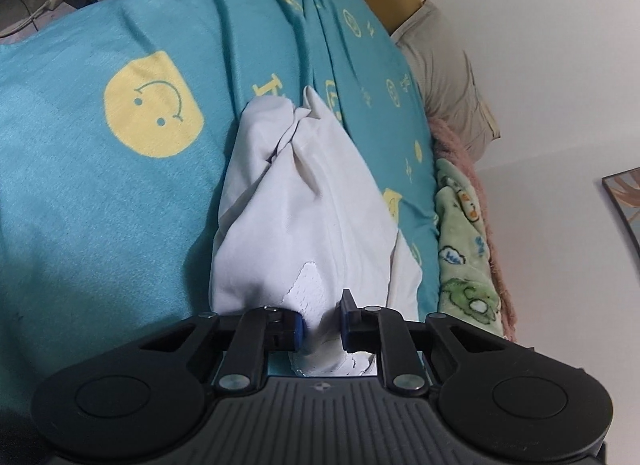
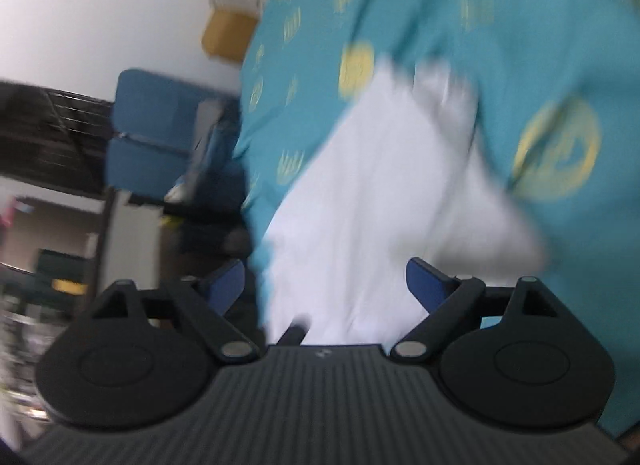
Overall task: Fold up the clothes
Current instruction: 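Grasp the end of the folded shirt with both grippers, then lift the folded shirt with both grippers and lay it on the green blanket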
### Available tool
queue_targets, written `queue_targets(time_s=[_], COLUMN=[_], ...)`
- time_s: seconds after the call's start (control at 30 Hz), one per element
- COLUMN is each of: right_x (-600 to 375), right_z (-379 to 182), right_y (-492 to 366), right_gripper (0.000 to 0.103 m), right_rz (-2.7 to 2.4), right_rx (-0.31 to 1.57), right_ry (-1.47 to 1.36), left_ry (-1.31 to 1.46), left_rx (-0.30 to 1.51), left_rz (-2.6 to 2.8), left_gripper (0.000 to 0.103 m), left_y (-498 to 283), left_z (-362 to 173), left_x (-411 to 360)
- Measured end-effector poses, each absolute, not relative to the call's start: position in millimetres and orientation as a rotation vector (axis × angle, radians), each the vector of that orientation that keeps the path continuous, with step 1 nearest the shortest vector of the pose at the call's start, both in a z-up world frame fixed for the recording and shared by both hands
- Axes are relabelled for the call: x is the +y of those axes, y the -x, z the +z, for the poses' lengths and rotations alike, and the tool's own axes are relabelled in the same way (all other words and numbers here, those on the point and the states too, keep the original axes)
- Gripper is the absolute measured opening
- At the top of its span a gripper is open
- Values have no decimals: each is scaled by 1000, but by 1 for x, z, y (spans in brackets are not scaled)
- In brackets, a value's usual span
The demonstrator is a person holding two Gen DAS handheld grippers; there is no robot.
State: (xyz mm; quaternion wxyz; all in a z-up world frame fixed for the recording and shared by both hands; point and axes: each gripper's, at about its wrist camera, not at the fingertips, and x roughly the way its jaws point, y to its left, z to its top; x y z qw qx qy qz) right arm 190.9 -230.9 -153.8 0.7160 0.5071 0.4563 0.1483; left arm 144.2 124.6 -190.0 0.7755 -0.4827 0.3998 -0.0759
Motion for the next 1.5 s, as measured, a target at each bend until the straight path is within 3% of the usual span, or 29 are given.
queue_targets(time_s=[0.17,0.47,0.53,0.67,0.73,0.8,0.83,0.97,1.13,1.2,1.5], right_x=[-185,-222,-232,-231,-225,-225,-225,-233,-234,-234,-230], right_z=[-193,-204,-203,-204,-203,-205,-206,-206,-198,-196,-169], right_y=[-186,-177,-171,-176,-179,-181,-182,-178,-173,-174,-180], right_gripper=[90,88,73,57,50,48,43,31,24,24,22], right_rz=[378,31,-42,-34,-26,-28,-30,-37,-15,-12,-25], right_rx=[1180,917,876,880,890,895,897,902,863,854,836], right_ry=[-1225,-1307,-1309,-1307,-1270,-1255,-1248,-1219,-1186,-1174,-1071], left_ry=[1112,1179,1199,1246,1250,1265,1270,1279,1297,1288,1155], left_rx=[846,793,807,844,879,929,956,974,949,940,899], left_rz=[-178,-172,-157,-141,-123,-111,-106,-108,-87,-91,-149], left_gripper=[16,15,15,17,26,47,51,54,49,36,16], left_y=[-143,-140,-140,-141,-144,-148,-150,-152,-149,-150,-152], left_z=[-195,-197,-201,-211,-217,-226,-230,-235,-235,-234,-198], left_x=[130,136,138,142,144,145,145,148,155,155,151])
